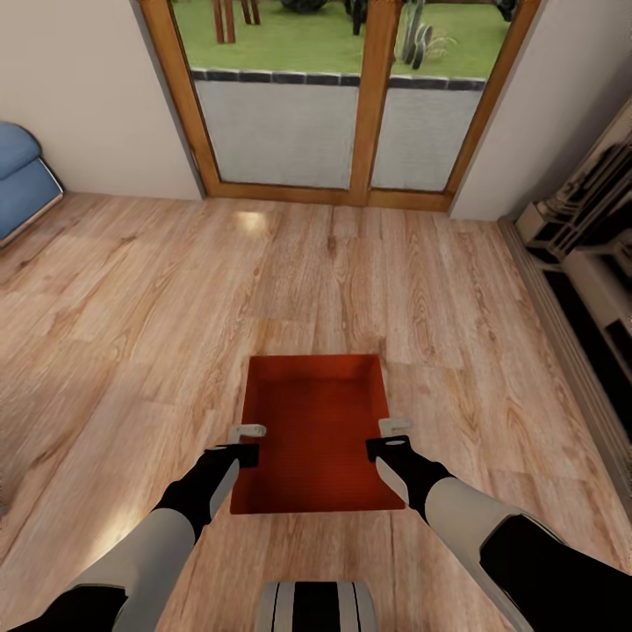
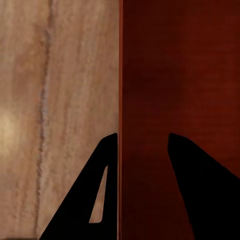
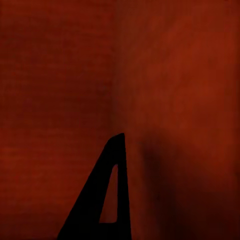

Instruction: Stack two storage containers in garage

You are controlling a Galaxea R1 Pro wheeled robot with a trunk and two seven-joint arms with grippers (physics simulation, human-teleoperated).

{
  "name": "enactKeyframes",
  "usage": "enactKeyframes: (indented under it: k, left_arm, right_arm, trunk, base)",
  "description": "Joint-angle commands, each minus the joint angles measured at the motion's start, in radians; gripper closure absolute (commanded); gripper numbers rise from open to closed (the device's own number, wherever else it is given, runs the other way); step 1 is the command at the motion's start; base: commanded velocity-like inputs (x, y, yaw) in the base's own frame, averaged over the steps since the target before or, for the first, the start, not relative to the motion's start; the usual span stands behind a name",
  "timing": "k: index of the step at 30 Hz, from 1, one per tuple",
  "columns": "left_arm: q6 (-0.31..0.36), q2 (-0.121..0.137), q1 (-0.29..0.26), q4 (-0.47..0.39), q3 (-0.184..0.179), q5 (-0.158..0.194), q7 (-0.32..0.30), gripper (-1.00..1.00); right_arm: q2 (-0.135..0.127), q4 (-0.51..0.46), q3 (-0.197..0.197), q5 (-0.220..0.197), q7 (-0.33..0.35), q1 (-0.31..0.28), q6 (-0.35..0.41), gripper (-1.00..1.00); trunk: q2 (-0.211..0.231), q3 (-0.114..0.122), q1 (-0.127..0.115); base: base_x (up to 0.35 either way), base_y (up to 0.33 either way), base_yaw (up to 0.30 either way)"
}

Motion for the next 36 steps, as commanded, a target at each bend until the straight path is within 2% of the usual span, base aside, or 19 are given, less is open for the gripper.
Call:
enactKeyframes:
  k: [1, 15, 36]
  left_arm:
    - [0.007, 0.001, 0.000, -0.001, -0.005, -0.005, 0.010, 1.00]
    - [0.012, 0.001, 0.000, -0.001, -0.004, -0.003, 0.010, 1.00]
    - [0.010, 0.001, 0.000, -0.001, 0.004, -0.003, 0.010, 1.00]
  right_arm:
    - [-0.006, -0.001, 0.008, 0.014, -0.012, -0.001, 0.009, 1.00]
    - [0.002, -0.008, 0.011, 0.017, -0.012, -0.001, 0.007, 1.00]
    - [-0.005, -0.018, 0.011, 0.017, -0.002, -0.001, 0.009, 1.00]
  trunk:
    - [0.007, 0.003, -0.004]
    - [0.105, 0.047, -0.058]
    - [0.252, 0.112, -0.138]
  base:
    - [0.000, 0.000, 0.000]
    - [0.000, 0.000, 0.000]
    - [0.000, 0.000, 0.000]
